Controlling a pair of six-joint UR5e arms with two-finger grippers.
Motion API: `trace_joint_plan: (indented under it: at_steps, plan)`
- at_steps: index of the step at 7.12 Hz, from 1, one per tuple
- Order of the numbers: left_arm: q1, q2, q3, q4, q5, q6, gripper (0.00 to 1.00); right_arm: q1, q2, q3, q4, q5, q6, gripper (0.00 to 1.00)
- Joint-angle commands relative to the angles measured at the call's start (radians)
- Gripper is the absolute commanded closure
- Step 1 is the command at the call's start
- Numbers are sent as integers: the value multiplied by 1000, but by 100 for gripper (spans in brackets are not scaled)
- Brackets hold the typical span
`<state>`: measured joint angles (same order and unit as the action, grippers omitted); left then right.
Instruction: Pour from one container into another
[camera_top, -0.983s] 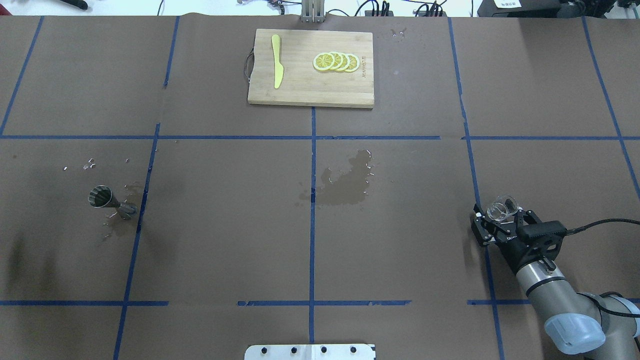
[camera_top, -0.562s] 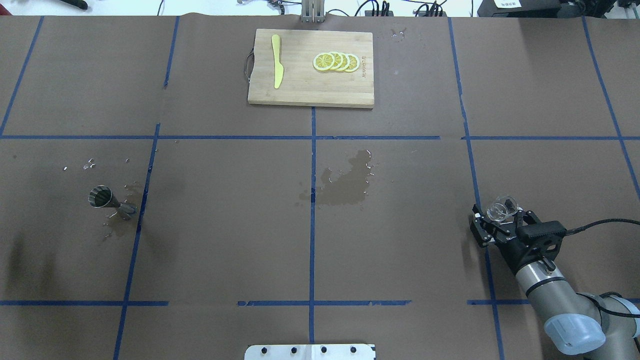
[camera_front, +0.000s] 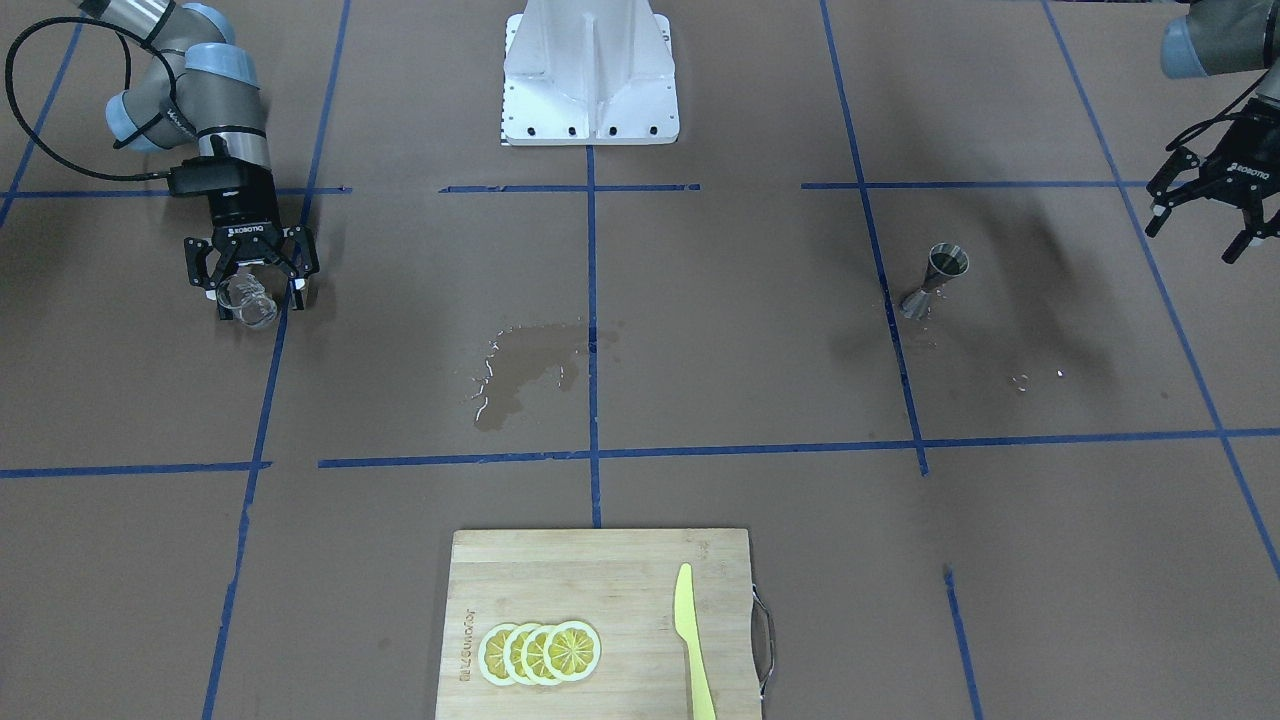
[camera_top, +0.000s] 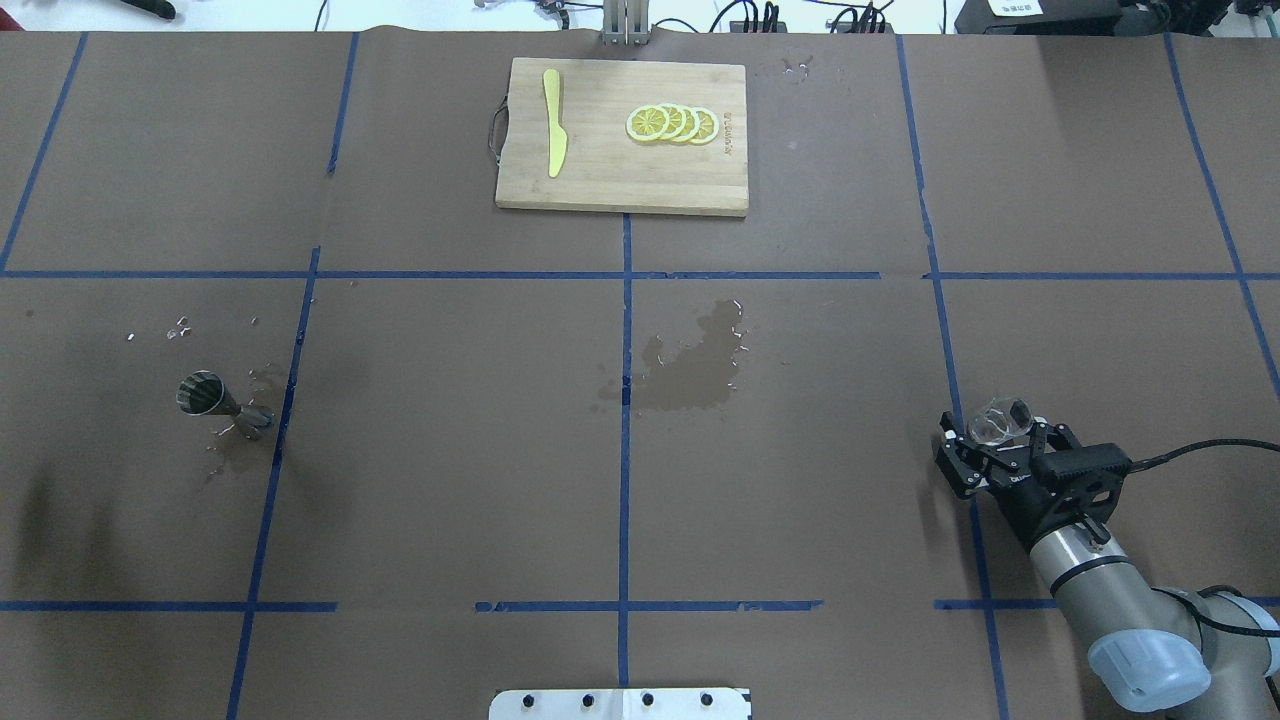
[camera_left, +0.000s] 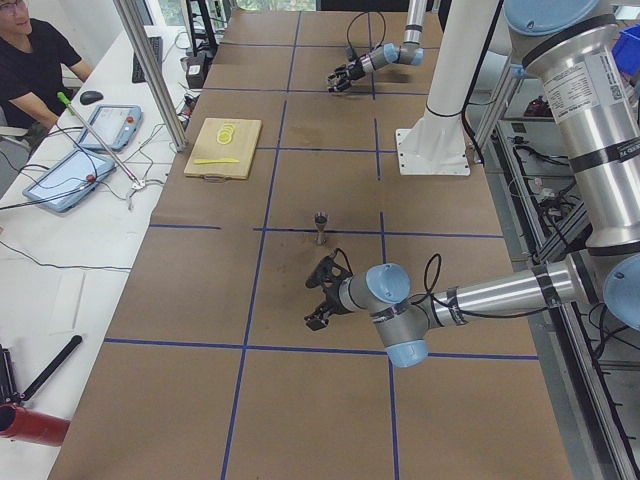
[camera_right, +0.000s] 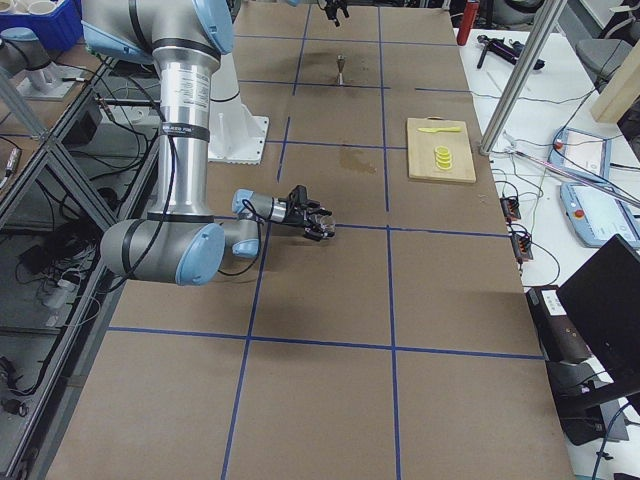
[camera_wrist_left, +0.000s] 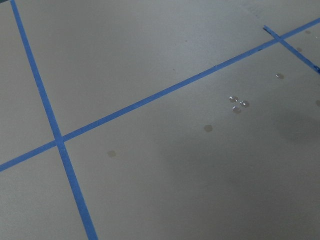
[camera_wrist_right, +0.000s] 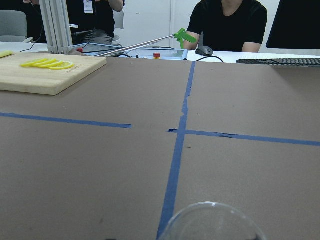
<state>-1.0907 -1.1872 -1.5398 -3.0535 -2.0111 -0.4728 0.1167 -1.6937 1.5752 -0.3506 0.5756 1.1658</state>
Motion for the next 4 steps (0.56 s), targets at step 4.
trace_joint_plan:
  at_steps: [4]
  plan:
    - [-2, 0, 0, -1, 6, 0, 0, -11, -91, 55, 51, 87, -2, 0]
